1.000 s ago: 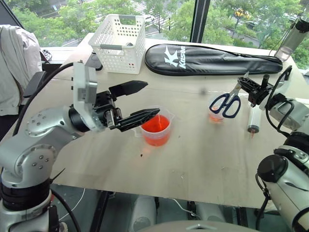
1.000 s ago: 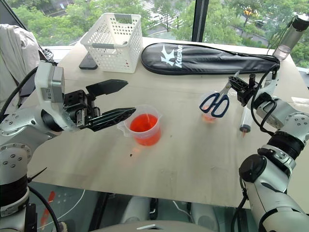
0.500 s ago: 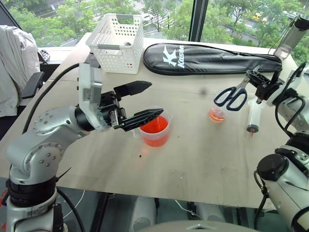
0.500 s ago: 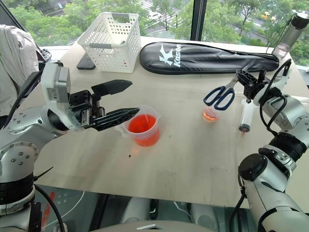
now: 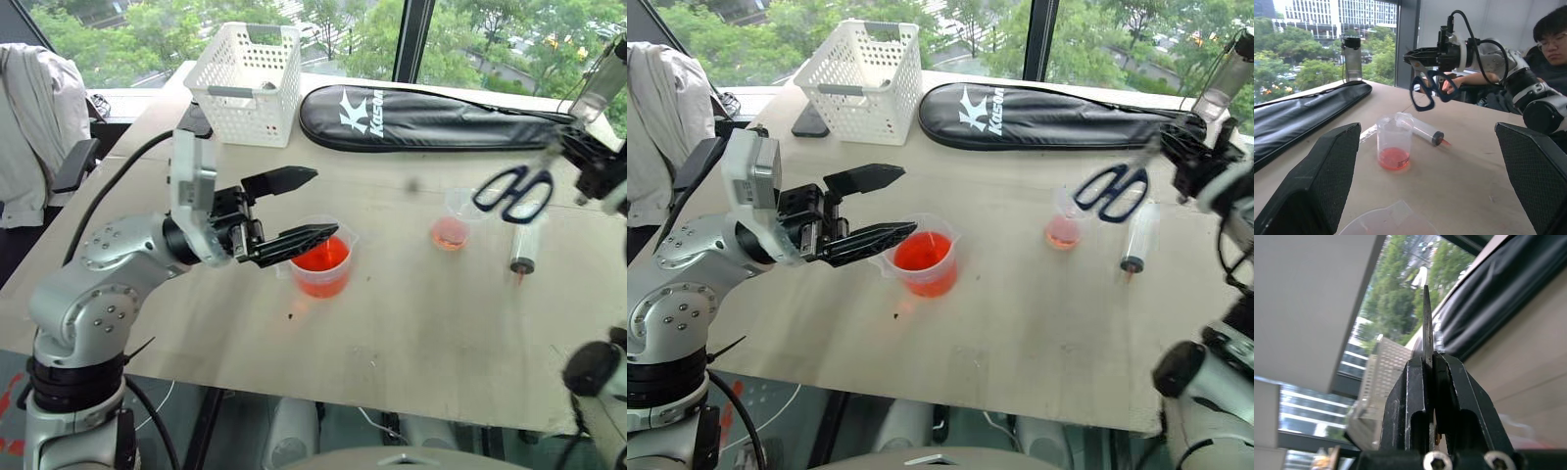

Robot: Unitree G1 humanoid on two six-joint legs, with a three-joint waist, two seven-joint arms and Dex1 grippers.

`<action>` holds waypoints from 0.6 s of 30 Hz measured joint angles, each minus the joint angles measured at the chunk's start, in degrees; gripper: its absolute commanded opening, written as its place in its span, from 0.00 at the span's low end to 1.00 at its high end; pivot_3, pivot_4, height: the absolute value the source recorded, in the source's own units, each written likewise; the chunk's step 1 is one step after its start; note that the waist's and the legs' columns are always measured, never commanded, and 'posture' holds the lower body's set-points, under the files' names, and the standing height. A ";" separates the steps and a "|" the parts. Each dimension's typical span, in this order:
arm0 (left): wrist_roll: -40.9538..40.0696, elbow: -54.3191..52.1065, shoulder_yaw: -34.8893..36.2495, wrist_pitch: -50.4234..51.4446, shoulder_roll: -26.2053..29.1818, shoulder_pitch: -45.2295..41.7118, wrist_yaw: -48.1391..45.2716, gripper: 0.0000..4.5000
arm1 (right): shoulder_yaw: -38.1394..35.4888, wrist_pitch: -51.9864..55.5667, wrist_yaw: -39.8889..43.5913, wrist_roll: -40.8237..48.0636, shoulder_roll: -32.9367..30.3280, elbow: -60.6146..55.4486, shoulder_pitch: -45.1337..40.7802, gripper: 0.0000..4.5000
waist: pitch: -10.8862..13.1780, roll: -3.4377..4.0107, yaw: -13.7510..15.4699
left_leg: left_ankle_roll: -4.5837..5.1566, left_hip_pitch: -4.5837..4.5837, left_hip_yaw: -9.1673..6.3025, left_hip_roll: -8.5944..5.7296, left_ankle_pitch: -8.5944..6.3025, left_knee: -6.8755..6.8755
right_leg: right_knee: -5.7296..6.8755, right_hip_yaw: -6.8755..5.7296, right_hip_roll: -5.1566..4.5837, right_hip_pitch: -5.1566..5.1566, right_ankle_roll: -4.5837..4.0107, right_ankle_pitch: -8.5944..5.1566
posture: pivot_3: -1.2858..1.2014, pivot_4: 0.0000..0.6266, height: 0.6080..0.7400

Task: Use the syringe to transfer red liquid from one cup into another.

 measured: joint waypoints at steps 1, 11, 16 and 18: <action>-0.05 -0.26 -0.04 -0.07 -0.03 0.13 -0.31 1.00 | -0.11 0.95 0.88 1.11 -3.80 -0.74 3.63 0.01 | 0.03 0.05 0.11 | 0.00 0.02 0.00 0.00 0.00 -0.05 | -0.01 0.00 0.00 0.00 0.00 -0.01 | 0.52 0.24 0.88; 1.12 1.51 -3.64 -0.57 -2.22 -2.02 -2.45 1.00 | -12.54 11.32 24.89 -7.52 -22.27 1.48 39.55 0.01 | -0.05 -0.02 0.12 | 0.00 0.33 -0.03 0.06 0.00 0.03 | 0.00 0.46 0.39 0.17 0.21 -0.12 | 0.52 0.24 0.88; 1.69 2.39 -4.76 -0.61 -3.58 -3.37 -3.64 1.00 | -5.71 8.87 37.09 -20.05 -22.26 2.87 39.94 0.01 | -0.08 -0.04 -1.31 | 0.02 0.36 -0.05 0.00 0.00 0.33 | 0.00 1.09 0.69 0.16 0.24 0.03 | 0.52 0.24 0.88; 1.87 2.56 -5.92 -0.60 -3.87 -3.93 -4.19 1.00 | 1.24 7.22 40.91 -25.65 -21.91 2.82 36.96 0.01 | -0.09 -0.01 -1.48 | 0.02 0.39 -0.02 -0.01 0.00 0.37 | 0.00 1.26 0.73 0.13 0.25 0.10 | 0.52 0.24 0.88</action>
